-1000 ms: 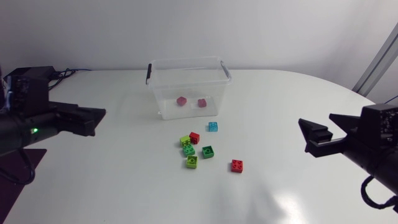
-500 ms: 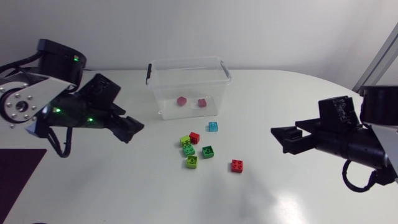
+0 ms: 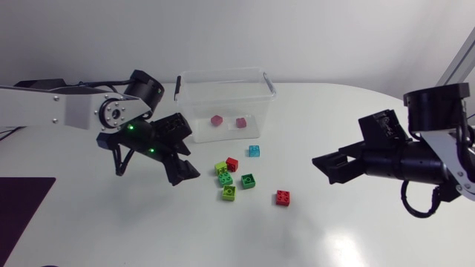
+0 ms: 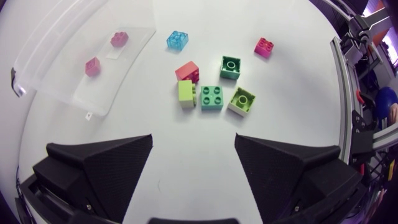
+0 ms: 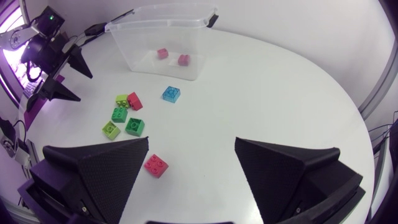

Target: Place the duplo bricks in the container

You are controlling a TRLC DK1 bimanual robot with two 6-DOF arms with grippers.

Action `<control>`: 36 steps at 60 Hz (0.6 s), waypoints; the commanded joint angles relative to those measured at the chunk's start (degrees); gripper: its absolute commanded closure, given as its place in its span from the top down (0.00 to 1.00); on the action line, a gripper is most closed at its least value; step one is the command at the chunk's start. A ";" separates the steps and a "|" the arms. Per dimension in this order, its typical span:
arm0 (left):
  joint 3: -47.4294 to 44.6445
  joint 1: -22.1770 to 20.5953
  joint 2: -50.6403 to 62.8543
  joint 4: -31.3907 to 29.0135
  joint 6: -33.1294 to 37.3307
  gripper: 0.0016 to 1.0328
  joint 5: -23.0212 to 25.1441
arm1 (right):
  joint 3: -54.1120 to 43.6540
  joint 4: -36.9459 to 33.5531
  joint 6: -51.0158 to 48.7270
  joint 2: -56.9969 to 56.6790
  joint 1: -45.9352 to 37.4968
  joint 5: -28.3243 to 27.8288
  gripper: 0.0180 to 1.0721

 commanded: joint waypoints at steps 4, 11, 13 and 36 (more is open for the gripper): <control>4.35 -0.20 5.85 1.30 2.10 0.89 1.61 | 3.96 -3.02 -2.29 5.10 0.37 0.95 0.95; 7.25 -0.47 9.72 1.65 2.27 0.89 2.05 | 6.42 -6.18 -10.20 7.82 1.08 1.74 0.95; 8.30 -0.56 11.13 1.74 2.27 0.89 2.13 | 6.95 -6.27 -10.82 9.40 1.16 2.53 0.95; 15.25 -3.28 18.60 1.74 2.89 0.71 2.22 | 7.83 -3.55 -13.54 14.59 4.15 -1.78 0.95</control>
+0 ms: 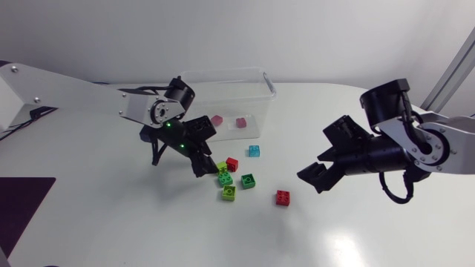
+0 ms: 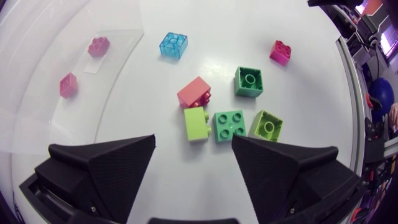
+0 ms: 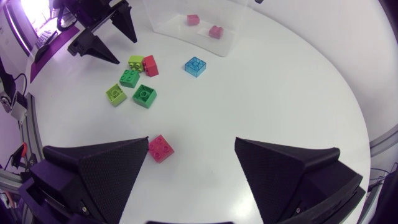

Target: Place the duplo bricks in the container

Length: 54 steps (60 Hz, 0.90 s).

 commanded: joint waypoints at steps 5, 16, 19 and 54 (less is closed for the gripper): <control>3.30 -0.88 2.84 0.03 1.16 0.61 0.58 | 1.29 0.80 -1.24 1.30 0.98 -0.18 0.95; 4.26 -0.97 5.13 -0.06 1.07 0.57 0.58 | 0.59 0.72 -1.76 1.30 1.60 -0.18 0.95; 4.44 -0.97 5.48 -0.06 1.07 0.57 0.58 | 0.59 0.80 -1.85 1.39 1.60 -0.18 0.95; 5.23 -3.43 9.35 -0.32 1.25 0.36 0.14 | -0.03 0.89 -3.79 2.97 2.92 0.00 0.95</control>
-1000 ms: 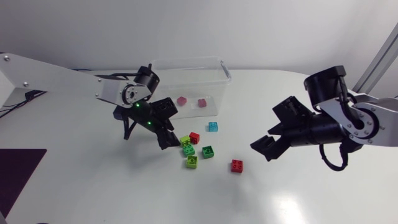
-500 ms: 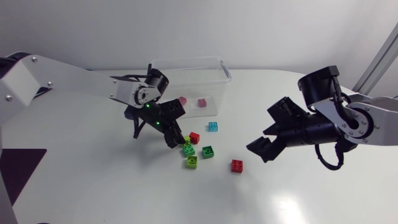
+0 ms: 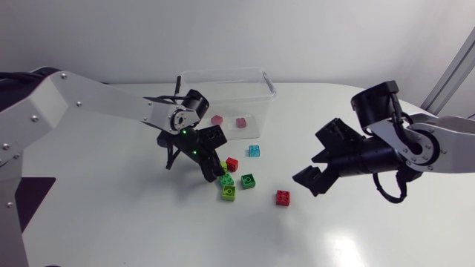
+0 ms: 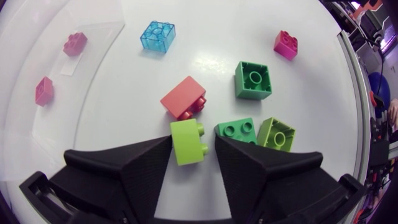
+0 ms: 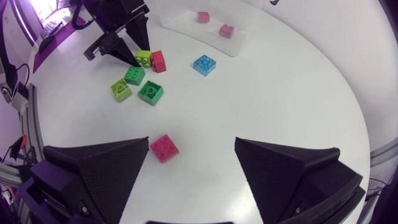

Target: Place the duplo bricks in the container

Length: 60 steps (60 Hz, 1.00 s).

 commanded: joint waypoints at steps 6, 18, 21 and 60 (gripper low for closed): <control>2.02 -0.96 2.77 -0.94 1.09 0.28 0.01 | -0.78 1.38 -3.82 2.52 2.01 0.06 0.95; 1.32 -0.61 -0.13 -1.55 2.32 0.24 -0.16 | -0.07 0.85 -10.15 7.97 4.73 1.73 0.95; 1.32 -0.61 -1.27 -2.61 2.59 0.24 -0.16 | 0.28 0.67 -12.17 9.20 4.91 1.82 0.95; 13.80 4.58 -14.63 -13.68 0.21 0.24 0.98 | 6.17 -1.79 -23.68 24.05 6.66 1.03 0.86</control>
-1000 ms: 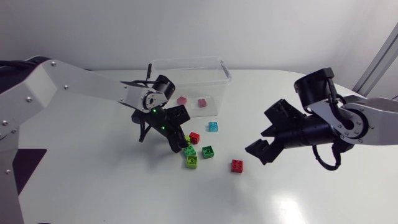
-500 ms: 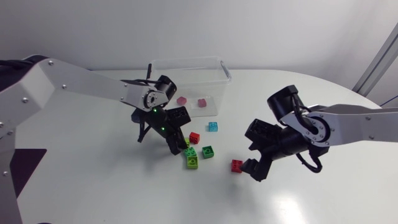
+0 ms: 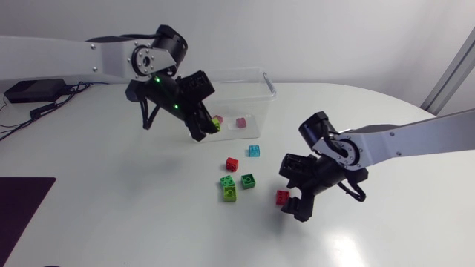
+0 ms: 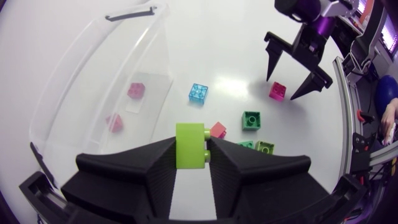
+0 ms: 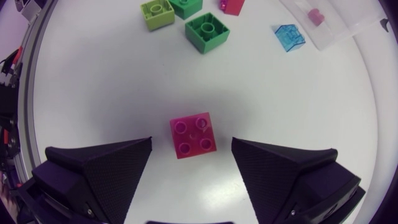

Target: Place the duplo bricks in the container

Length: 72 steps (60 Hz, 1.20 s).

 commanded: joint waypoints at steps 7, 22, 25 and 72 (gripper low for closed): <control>7.70 2.29 -1.60 -2.76 -1.41 0.24 1.59 | 1.89 0.11 -2.11 3.69 0.33 -0.44 0.73; 15.26 4.84 3.58 -2.14 -4.22 0.24 1.68 | 1.62 0.64 -1.14 3.95 0.41 -1.05 0.26; 16.75 5.19 5.08 -1.79 -4.66 0.24 1.68 | 1.27 0.46 -0.79 3.69 0.41 -1.05 0.23; 31.08 7.65 18.00 1.90 -13.80 0.94 -0.16 | 10.85 -10.08 11.60 -17.14 1.64 0.97 0.21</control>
